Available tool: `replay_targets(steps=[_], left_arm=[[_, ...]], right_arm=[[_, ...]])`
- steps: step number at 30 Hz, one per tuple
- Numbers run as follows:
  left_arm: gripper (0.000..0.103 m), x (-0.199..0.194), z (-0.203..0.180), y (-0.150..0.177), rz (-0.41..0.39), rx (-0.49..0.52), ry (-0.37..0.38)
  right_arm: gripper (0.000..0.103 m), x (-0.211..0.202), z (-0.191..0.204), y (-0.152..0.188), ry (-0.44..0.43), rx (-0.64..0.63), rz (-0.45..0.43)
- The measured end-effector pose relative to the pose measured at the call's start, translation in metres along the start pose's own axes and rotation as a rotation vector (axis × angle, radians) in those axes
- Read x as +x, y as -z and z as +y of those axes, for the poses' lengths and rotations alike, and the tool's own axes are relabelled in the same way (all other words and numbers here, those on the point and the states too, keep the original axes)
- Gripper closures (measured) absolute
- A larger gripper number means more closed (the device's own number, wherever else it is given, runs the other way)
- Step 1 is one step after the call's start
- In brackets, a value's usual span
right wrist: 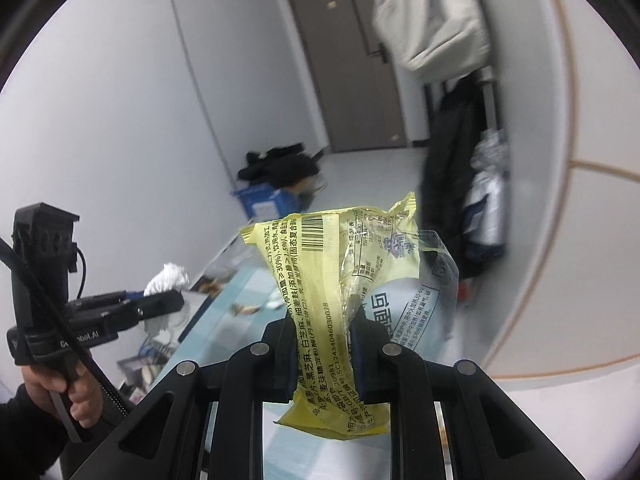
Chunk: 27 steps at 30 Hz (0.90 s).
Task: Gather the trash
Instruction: 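Carry the yellow bag and white tissue over the white bin with both grippers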
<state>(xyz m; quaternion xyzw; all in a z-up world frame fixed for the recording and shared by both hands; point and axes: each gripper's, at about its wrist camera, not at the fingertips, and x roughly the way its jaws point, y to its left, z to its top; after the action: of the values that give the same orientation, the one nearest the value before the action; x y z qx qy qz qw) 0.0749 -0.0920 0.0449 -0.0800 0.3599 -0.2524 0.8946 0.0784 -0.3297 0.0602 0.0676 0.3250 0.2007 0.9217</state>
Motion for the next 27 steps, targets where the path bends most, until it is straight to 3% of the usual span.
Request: replay_targets(steps=[5, 11, 19, 27], left_arm=[[0.094, 0.030, -0.034, -0.013, 0.027, 0.044, 0.063], [0.094, 0.077, -0.069, -0.013, 0.094, 0.102, 0.114], [0.094, 0.154, -0.098, 0.001, 0.244, 0.126, 0.157], [0.094, 0.235, -0.116, 0.025, 0.432, 0.113, 0.157]], right_arm=[[0.083, -0.032, -0.046, -0.005, 0.091, 0.036, -0.031], [0.083, -0.045, -0.121, 0.018, 0.188, 0.165, 0.003], [0.083, -0.027, -0.198, 0.074, 0.256, 0.315, 0.100], [0.083, 0.008, -0.258, 0.135, 0.261, 0.461, 0.192]])
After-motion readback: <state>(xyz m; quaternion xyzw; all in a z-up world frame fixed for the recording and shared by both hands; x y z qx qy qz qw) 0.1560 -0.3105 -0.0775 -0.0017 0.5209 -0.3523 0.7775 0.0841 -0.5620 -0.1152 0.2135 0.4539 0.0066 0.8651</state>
